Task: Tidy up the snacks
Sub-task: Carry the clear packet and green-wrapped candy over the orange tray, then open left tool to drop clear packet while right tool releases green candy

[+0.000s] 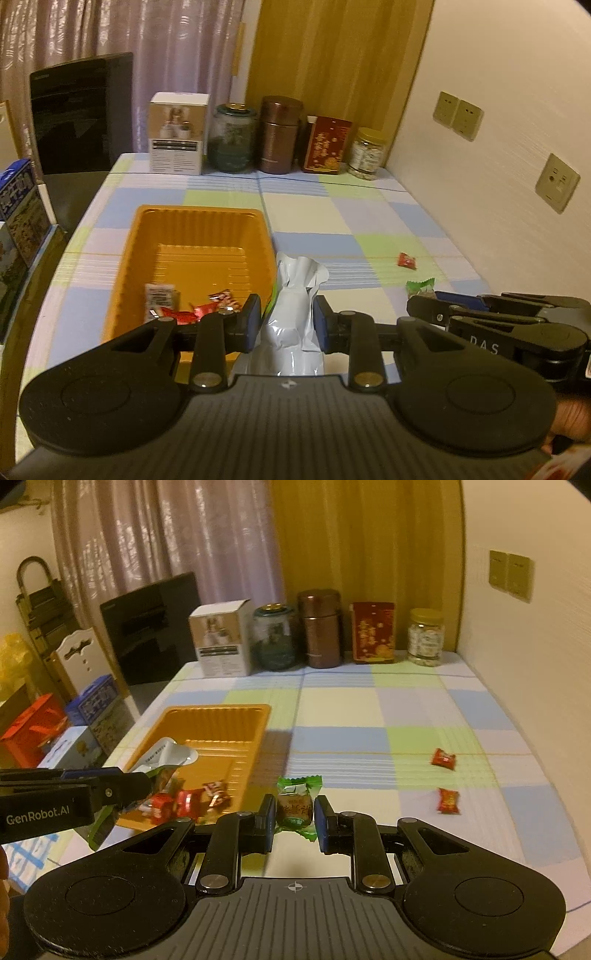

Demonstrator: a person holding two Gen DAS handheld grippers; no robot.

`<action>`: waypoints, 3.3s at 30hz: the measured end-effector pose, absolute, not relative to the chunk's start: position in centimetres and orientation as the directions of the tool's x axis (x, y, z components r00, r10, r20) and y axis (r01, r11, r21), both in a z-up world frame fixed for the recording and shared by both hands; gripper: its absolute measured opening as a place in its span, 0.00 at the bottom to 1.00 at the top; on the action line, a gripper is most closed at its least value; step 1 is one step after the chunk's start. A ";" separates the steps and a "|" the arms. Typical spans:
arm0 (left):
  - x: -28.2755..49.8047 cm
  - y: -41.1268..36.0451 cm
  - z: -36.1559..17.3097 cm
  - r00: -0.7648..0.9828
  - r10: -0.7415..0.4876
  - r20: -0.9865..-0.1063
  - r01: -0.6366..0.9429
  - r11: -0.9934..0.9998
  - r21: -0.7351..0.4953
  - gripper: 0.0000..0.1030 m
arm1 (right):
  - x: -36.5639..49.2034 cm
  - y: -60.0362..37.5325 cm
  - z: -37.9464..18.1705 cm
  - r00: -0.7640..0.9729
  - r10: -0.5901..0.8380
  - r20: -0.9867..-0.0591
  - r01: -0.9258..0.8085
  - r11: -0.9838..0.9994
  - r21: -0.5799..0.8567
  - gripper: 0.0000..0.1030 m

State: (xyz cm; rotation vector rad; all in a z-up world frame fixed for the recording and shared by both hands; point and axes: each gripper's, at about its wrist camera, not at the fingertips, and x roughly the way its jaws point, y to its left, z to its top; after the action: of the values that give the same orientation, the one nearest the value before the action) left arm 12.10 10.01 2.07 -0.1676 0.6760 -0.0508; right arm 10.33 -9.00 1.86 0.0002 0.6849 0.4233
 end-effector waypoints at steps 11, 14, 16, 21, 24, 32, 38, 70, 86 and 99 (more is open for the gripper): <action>11.5 13.2 1.7 0.776 -0.057 -0.628 -0.069 0.982 -0.175 0.26 | 10.5 -5.8 1.3 0.663 0.419 -0.620 -0.433 0.891 0.138 0.22; 11.6 13.9 1.5 0.774 -0.050 -0.631 -0.081 0.981 -0.177 0.26 | 10.8 -5.3 1.2 0.658 0.424 -0.622 -0.440 0.887 0.139 0.22; 11.8 14.3 1.4 0.772 -0.047 -0.634 -0.087 0.980 -0.178 0.26 | 11.2 -5.0 1.1 0.654 0.427 -0.624 -0.445 0.885 0.139 0.22; 12.5 15.2 0.7 0.762 -0.037 -0.647 -0.104 0.979 -0.177 0.26 | 12.1 -4.2 0.6 0.641 0.439 -0.630 -0.455 0.878 0.148 0.22; 13.1 15.9 0.3 0.755 -0.031 -0.655 -0.115 0.977 -0.178 0.26 | 12.8 -3.6 0.2 0.630 0.444 -0.637 -0.457 0.876 0.158 0.22; 15.5 17.6 -1.6 0.732 -0.026 -0.681 -0.135 0.974 -0.183 0.26 | 15.2 -1.5 -1.1 0.597 0.462 -0.655 -0.468 0.864 0.183 0.22; 17.4 18.6 -2.7 0.722 -0.026 -0.692 -0.141 0.973 -0.183 0.26 | 17.0 0.2 -2.4 0.574 0.469 -0.671 -0.479 0.857 0.189 0.22; 20.6 20.0 -5.5 0.689 0.000 -0.725 -0.169 0.972 -0.161 0.38 | 19.9 1.9 -5.3 0.534 0.478 -0.698 -0.468 0.854 0.227 0.22; 20.0 20.7 -5.0 0.694 0.019 -0.720 -0.180 0.972 -0.148 0.38 | 20.8 2.7 -4.2 0.518 0.538 -0.665 -0.475 0.827 0.299 0.22; 19.4 20.9 -4.8 0.689 0.028 -0.724 -0.192 0.971 -0.144 0.46 | 21.0 1.6 -4.2 0.523 0.536 -0.663 -0.438 0.836 0.330 0.54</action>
State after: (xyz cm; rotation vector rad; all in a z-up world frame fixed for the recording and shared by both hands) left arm 19.36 20.93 -4.84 -0.2155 0.8033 0.1242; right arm 20.97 1.59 -4.24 0.1276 0.8375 0.5849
